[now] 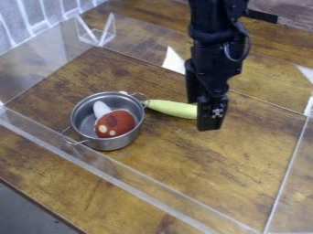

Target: Put the mushroom in the silver pot

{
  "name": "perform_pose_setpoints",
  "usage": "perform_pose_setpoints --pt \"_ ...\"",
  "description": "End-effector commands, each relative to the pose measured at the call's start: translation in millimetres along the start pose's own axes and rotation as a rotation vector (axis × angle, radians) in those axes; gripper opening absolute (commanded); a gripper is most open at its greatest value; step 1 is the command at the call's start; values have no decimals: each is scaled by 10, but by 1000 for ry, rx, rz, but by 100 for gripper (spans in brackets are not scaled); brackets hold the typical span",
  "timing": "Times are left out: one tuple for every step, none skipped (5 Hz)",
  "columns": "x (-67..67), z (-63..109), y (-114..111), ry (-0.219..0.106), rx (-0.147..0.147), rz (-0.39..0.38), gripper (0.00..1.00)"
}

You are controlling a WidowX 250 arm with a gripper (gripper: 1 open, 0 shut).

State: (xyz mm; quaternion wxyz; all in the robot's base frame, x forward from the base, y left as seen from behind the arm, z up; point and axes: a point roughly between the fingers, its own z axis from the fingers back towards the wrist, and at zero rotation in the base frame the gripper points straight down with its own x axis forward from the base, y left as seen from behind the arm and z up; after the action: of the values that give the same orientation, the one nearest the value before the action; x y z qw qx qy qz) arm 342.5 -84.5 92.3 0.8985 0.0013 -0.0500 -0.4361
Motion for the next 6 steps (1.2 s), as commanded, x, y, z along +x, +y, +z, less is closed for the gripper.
perform_pose_setpoints --pt "108 0 -53 -39 20 -68 100" --pt "157 -99 -47 -28 0 -37 100" --pt "87 -91 -84 -13 10 -23 100" --pt "82 -172 -190 -5 -5 -20 100" --pt "-12 -180 -123 2 -7 4 100" --pt "-99 -201 -75 7 -16 35 0"
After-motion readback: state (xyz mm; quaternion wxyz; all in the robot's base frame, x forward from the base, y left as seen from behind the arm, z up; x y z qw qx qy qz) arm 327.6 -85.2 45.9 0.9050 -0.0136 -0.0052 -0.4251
